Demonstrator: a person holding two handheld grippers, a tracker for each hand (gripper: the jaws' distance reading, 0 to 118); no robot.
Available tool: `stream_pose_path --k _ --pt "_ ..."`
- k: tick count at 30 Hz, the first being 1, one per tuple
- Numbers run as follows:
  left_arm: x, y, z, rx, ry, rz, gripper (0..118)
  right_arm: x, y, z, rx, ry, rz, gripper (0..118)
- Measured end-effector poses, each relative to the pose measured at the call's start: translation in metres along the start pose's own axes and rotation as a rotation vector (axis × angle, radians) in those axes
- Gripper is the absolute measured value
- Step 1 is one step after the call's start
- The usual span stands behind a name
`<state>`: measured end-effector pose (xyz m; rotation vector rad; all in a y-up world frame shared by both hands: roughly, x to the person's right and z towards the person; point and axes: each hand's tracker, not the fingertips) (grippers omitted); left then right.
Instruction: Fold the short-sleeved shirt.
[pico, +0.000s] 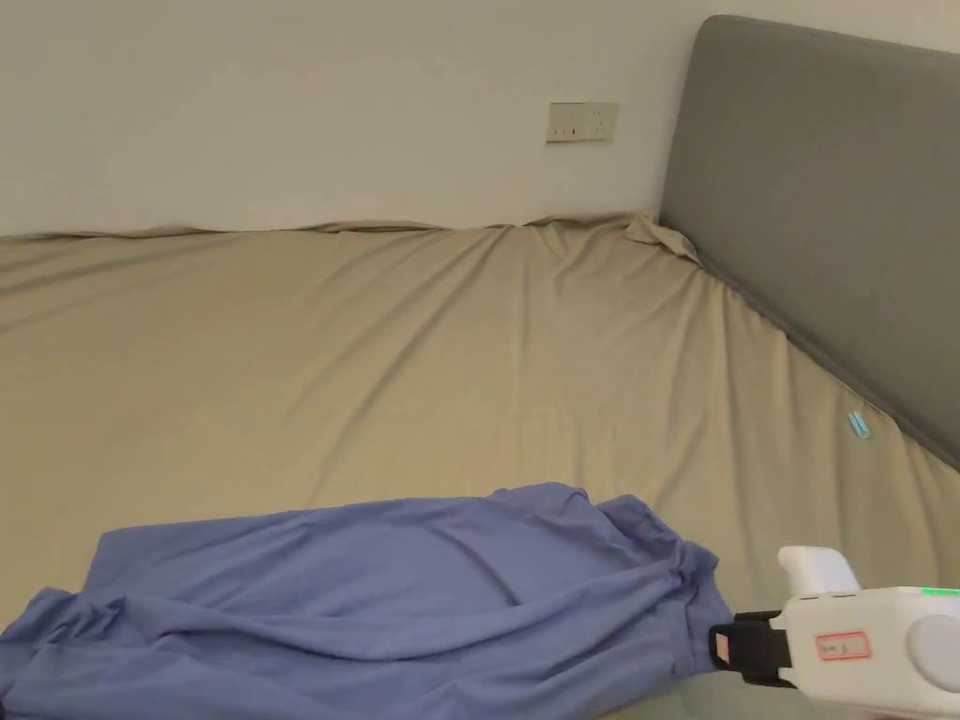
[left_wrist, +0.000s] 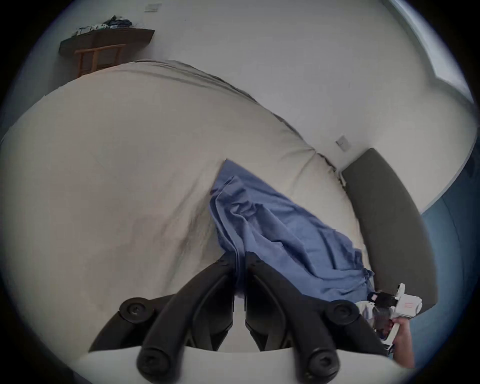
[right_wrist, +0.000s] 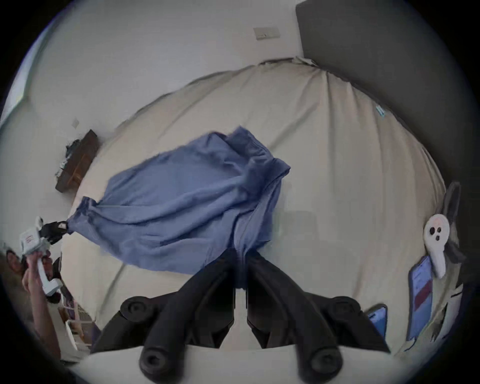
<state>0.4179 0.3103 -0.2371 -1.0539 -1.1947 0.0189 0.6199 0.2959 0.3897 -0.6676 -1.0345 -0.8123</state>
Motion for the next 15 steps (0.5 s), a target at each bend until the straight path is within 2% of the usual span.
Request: stream_pose_path --k 3,6,8,10,15 --pt "-0.009 0.002 0.033 0.022 -0.012 0.015 5 -0.001 -0.013 0.033 0.004 0.012 0.012 7" --pt "-0.024 -0.004 0.059 0.073 -0.015 0.089 5 0.003 -0.031 0.054 -0.014 0.016 0.012 7" --pt "-0.031 -0.012 0.069 0.072 0.03 0.08 5 0.006 -0.047 0.061 -0.042 0.005 0.015 7" --pt "-0.039 -0.024 0.076 0.022 0.079 0.037 5 0.011 -0.067 0.064 -0.106 -0.024 0.03 7" --pt "-0.06 -0.062 0.083 -0.052 0.132 0.061 5 0.019 -0.11 0.056 -0.216 -0.02 -0.001 7"
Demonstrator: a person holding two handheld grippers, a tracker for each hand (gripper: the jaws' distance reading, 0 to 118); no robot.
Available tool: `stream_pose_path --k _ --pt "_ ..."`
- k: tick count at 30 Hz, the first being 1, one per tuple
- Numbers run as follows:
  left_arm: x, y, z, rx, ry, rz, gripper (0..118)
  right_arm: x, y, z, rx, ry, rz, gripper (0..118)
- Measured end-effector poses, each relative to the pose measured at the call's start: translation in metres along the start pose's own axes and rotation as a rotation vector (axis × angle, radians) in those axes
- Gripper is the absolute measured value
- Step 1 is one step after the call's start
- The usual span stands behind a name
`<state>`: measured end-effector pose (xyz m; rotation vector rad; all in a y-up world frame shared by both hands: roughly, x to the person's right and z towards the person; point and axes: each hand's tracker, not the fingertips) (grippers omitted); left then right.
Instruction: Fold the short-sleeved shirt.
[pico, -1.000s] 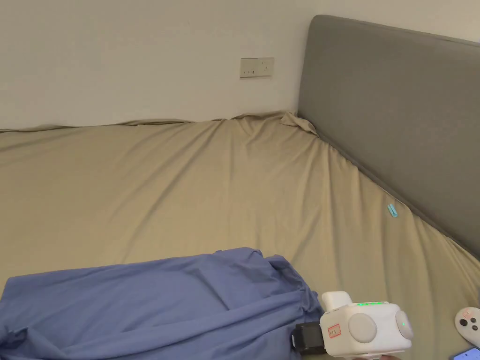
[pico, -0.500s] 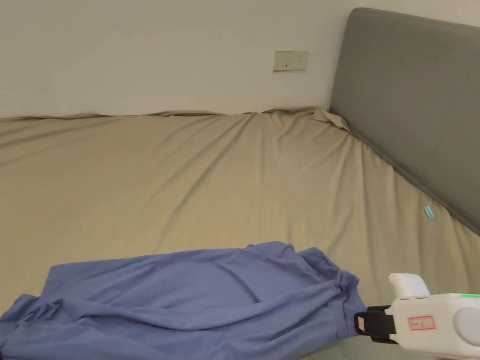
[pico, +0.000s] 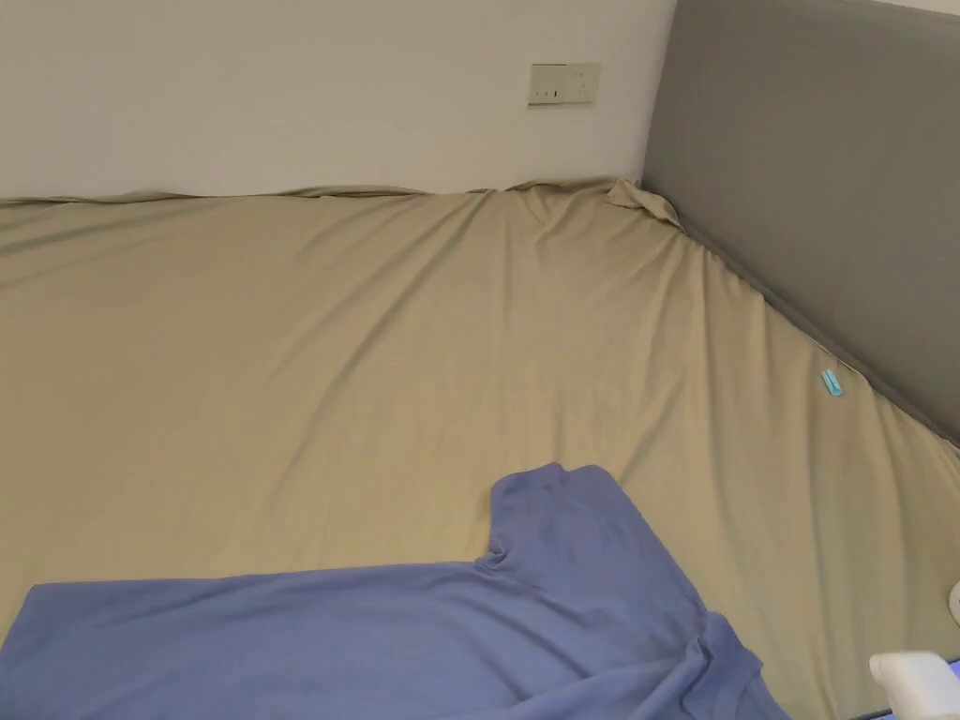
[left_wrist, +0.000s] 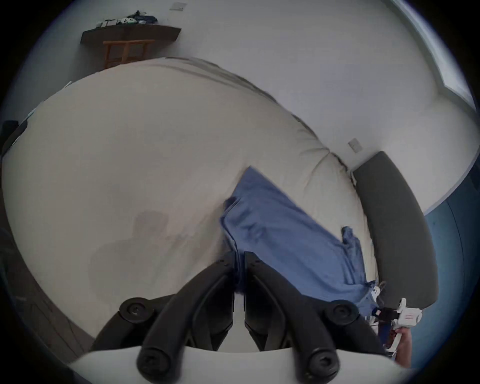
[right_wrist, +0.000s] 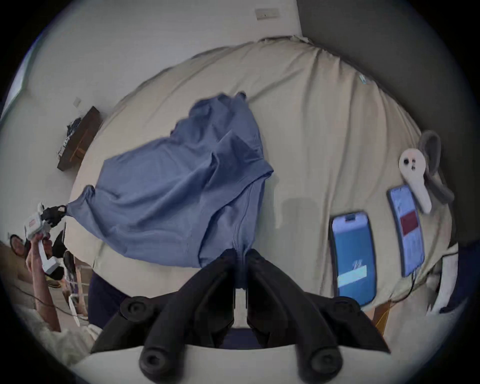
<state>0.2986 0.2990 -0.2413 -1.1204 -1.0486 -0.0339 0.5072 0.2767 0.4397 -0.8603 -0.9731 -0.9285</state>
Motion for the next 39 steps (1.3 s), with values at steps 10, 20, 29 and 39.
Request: stream_pose_path --k 10,20,29,39 --pt "-0.035 -0.028 -0.04 -0.072 0.151 0.022 5 0.003 -0.012 -0.064 -0.101 -0.132 0.087 7" --pt "-0.062 -0.041 -0.048 -0.07 0.316 0.037 5 0.001 -0.014 -0.071 -0.1 -0.128 0.126 21" --pt "0.06 -0.013 0.001 0.299 0.034 -0.248 118 -0.073 0.036 0.049 0.469 0.033 0.136 118" --pt "0.139 -0.038 -0.086 -0.003 -0.037 -0.418 0 -0.168 0.04 -0.005 0.429 0.127 0.278 3"
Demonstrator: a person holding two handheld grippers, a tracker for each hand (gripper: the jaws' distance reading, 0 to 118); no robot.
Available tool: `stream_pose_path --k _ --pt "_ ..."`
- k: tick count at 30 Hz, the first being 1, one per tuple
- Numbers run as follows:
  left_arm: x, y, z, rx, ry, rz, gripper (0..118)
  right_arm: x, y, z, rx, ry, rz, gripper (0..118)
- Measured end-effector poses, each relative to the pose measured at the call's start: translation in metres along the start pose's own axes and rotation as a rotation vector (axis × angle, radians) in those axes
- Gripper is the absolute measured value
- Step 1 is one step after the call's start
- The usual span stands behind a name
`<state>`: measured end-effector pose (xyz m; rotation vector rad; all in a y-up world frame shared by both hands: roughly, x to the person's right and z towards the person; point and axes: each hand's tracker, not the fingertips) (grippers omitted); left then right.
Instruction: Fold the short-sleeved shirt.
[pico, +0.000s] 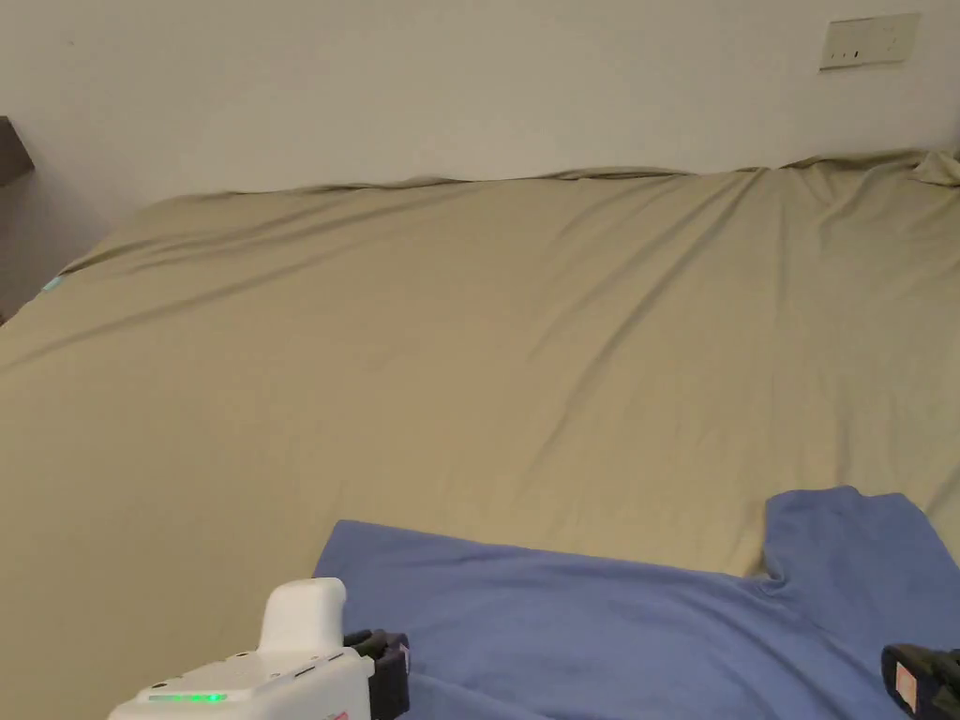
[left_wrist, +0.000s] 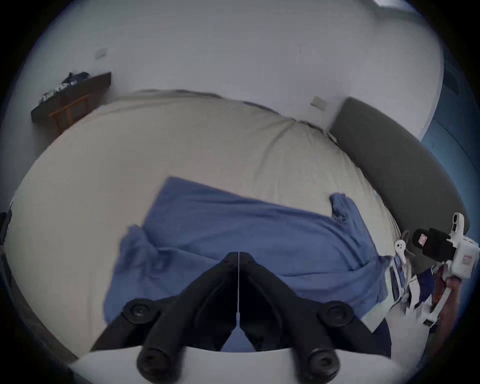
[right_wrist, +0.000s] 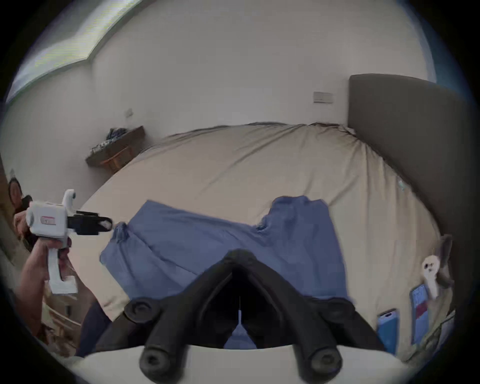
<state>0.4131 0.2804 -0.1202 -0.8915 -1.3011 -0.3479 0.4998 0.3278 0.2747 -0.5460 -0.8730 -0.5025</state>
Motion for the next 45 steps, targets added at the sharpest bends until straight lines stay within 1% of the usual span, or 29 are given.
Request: stream_pose_path --k 1,2,8,9,10,11,12,13,14,18,19,21,22,24,25,26,28,30,32,33,34,35,36,37,38,39,40,42,45 --pt "-0.001 0.002 -0.012 -0.038 -0.056 -0.025 0 0.0 0.0 -0.009 -0.045 0.066 -0.034 3" --pt "-0.004 0.009 -0.022 -0.061 -0.068 -0.033 0 -0.001 -0.002 -0.012 -0.045 0.08 -0.051 3" --pt "-0.06 0.083 -0.091 -0.031 0.12 -0.068 0 0.015 -0.006 -0.017 -0.058 0.045 -0.013 3" --pt "-0.069 0.096 -0.105 -0.034 0.197 -0.077 5 0.018 -0.007 -0.016 -0.064 0.038 -0.022 3" --pt "-0.077 0.106 -0.117 -0.035 0.237 -0.087 46 0.023 -0.008 -0.016 -0.07 0.026 -0.038 3" --pt "-0.084 0.113 -0.131 -0.06 0.264 -0.121 99 0.027 -0.01 -0.015 -0.074 0.016 -0.055 3" --pt "-0.09 0.117 -0.145 -0.102 0.278 -0.14 118 0.032 -0.012 -0.014 -0.075 0.012 -0.068 3" --pt "-0.09 0.112 -0.154 -0.078 0.272 -0.164 118 0.036 -0.016 -0.014 -0.075 0.004 -0.083 3" --pt "-0.094 0.113 -0.162 -0.111 0.325 -0.17 118 0.039 -0.018 -0.013 -0.076 -0.004 -0.093 3" --pt "-0.102 0.112 -0.2 -0.318 0.276 -0.092 118 0.045 -0.019 -0.012 -0.089 -0.018 -0.117 3" --pt "-0.102 0.111 -0.205 -0.321 0.301 -0.071 118 0.047 -0.019 -0.012 -0.09 -0.021 -0.12 3" --pt "-0.1 0.111 -0.196 -0.217 0.299 -0.054 117 0.053 -0.021 -0.014 -0.099 -0.027 -0.129 3" --pt "-0.095 0.111 -0.186 -0.16 0.305 -0.067 92 0.056 -0.023 -0.015 -0.104 -0.032 -0.134 3" --pt "-0.081 0.107 -0.17 -0.035 0.272 -0.107 6 0.062 -0.024 -0.019 -0.109 -0.054 -0.144 3" --pt "-0.075 0.103 -0.168 -0.046 0.245 -0.122 3 0.064 -0.022 -0.023 -0.096 -0.066 -0.154 3" --pt "-0.073 0.1 -0.168 -0.059 0.248 -0.121 3 0.072 -0.021 -0.028 -0.091 -0.06 -0.158 3" --pt "-0.07 0.098 -0.164 -0.109 0.175 -0.088 3 0.092 -0.009 -0.043 -0.13 -0.067 -0.181 3" --pt "-0.071 0.102 -0.146 -0.058 0.11 0.004 3 0.114 0.006 -0.056 -0.118 -0.095 -0.198 3" --pt "-0.075 0.109 -0.127 -0.016 0.073 0.072 3 0.139 0.022 -0.066 -0.101 -0.123 -0.25 3" --pt "-0.076 0.111 -0.116 0.011 0.056 0.094 3 0.154 0.03 -0.074 -0.104 -0.127 -0.263 9" --pt "-0.075 0.114 -0.104 0.033 0.039 0.105 3 0.167 0.037 -0.083 -0.112 -0.119 -0.257 27" --pt "-0.076 0.118 -0.094 0.065 0.05 0.075 3 0.179 0.043 -0.094 -0.144 -0.106 -0.244 39" --pt "-0.076 0.12 -0.087 0.061 0.049 0.07 3 0.19 0.048 -0.106 -0.199 -0.099 -0.225 39" --pt "-0.075 0.121 -0.081 0.066 0.05 0.061 3 0.201 0.05 -0.12 -0.254 -0.138 -0.231 109" --pt "-0.063 0.119 -0.07 0.072 0.048 0.042 3 0.209 0.051 -0.12 -0.231 -0.152 -0.252 118" --pt "-0.058 0.118 -0.064 0.068 0.046 0.029 3 0.22 0.06 -0.126 -0.221 -0.151 -0.249 113" --pt "-0.056 0.118 -0.059 0.071 0.045 0.022 3 0.226 0.064 -0.132 -0.252 -0.168 -0.252 114" --pt "-0.055 0.119 -0.054 0.068 0.044 0.013 3 0.229 0.056 -0.158 -0.353 -0.223 -0.238 117" --pt "-0.054 0.117 -0.052 0.052 0.056 0.02 3 0.236 0.05 -0.183 -0.512 -0.268 -0.225 114"
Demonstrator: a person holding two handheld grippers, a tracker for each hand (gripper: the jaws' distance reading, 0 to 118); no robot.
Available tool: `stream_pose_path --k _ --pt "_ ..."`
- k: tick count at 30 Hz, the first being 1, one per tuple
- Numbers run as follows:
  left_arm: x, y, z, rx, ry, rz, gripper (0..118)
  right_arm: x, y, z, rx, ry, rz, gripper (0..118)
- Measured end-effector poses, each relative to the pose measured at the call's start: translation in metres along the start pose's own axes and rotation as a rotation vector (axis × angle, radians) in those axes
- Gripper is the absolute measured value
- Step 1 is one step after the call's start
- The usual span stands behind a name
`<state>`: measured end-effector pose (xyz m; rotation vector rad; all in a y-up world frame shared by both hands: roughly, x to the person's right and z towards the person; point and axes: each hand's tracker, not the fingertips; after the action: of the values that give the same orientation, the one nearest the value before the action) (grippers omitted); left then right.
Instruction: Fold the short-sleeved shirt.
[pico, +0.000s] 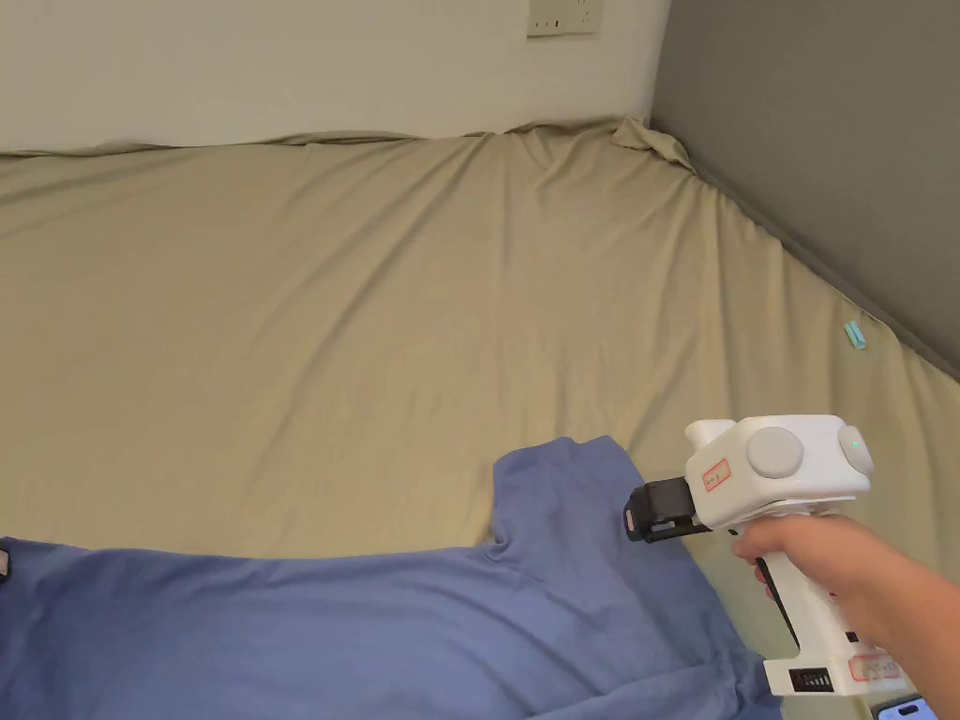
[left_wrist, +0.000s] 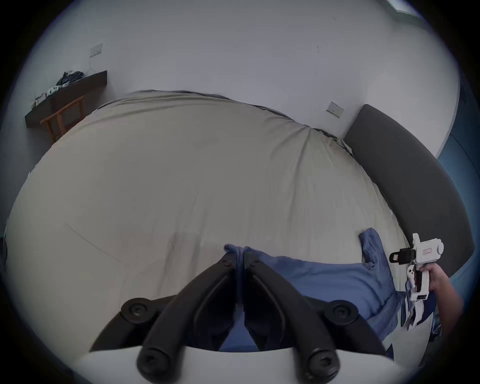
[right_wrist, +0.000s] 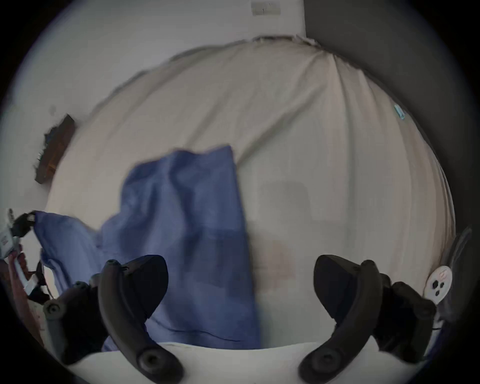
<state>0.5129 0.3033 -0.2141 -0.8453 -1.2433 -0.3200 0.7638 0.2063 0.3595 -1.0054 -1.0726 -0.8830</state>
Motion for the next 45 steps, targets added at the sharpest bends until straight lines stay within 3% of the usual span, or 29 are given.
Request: stream_pose_path --k 1,3,4,6,8,9,12,16,22,28,33,41,44,45 --pt "-0.005 0.003 -0.002 -0.002 0.007 0.006 3 -0.001 0.001 -0.006 -0.053 -0.01 0.011 101" --pt "-0.007 0.002 -0.001 -0.011 0.006 0.026 3 -0.01 0.0 -0.009 -0.031 -0.071 0.063 42" --pt "-0.007 0.0 0.0 -0.011 0.007 0.03 3 -0.017 -0.003 -0.003 0.001 -0.083 0.113 36" --pt "-0.009 0.001 0.0 -0.018 0.016 0.03 3 -0.027 -0.004 0.003 0.011 -0.044 0.204 6" --pt "-0.008 0.0 0.001 -0.021 0.024 0.029 3 -0.034 -0.006 0.013 0.034 -0.055 0.231 5" --pt "-0.011 0.002 0.001 -0.022 0.026 0.032 3 -0.034 -0.006 0.019 0.054 -0.011 0.241 5" --pt "-0.014 0.003 0.008 -0.014 0.01 0.058 3 -0.03 -0.008 0.046 0.122 0.104 0.165 4" --pt "-0.026 0.006 0.03 0.002 -0.03 0.091 3 -0.019 -0.024 0.101 0.204 0.233 0.174 4" --pt "-0.051 -0.003 0.074 0.005 -0.05 0.037 3 -0.003 -0.075 0.165 0.202 0.268 0.242 4" --pt "-0.073 -0.035 0.109 -0.02 -0.099 0.027 3 0.014 -0.133 0.181 0.096 0.298 0.255 4" --pt "-0.088 -0.074 0.111 -0.081 -0.127 0.036 3 0.019 -0.174 0.162 -0.014 0.305 0.25 4" --pt "-0.098 -0.133 0.06 -0.264 -0.023 0.005 3 0.0 -0.194 0.103 -0.146 0.198 0.261 4" --pt "-0.106 -0.149 0.038 -0.326 -0.002 0.022 3 -0.006 -0.198 0.072 -0.223 0.105 0.324 4" --pt "-0.111 -0.153 0.039 -0.271 -0.042 0.072 3 -0.008 -0.201 0.062 -0.247 0.068 0.358 4"
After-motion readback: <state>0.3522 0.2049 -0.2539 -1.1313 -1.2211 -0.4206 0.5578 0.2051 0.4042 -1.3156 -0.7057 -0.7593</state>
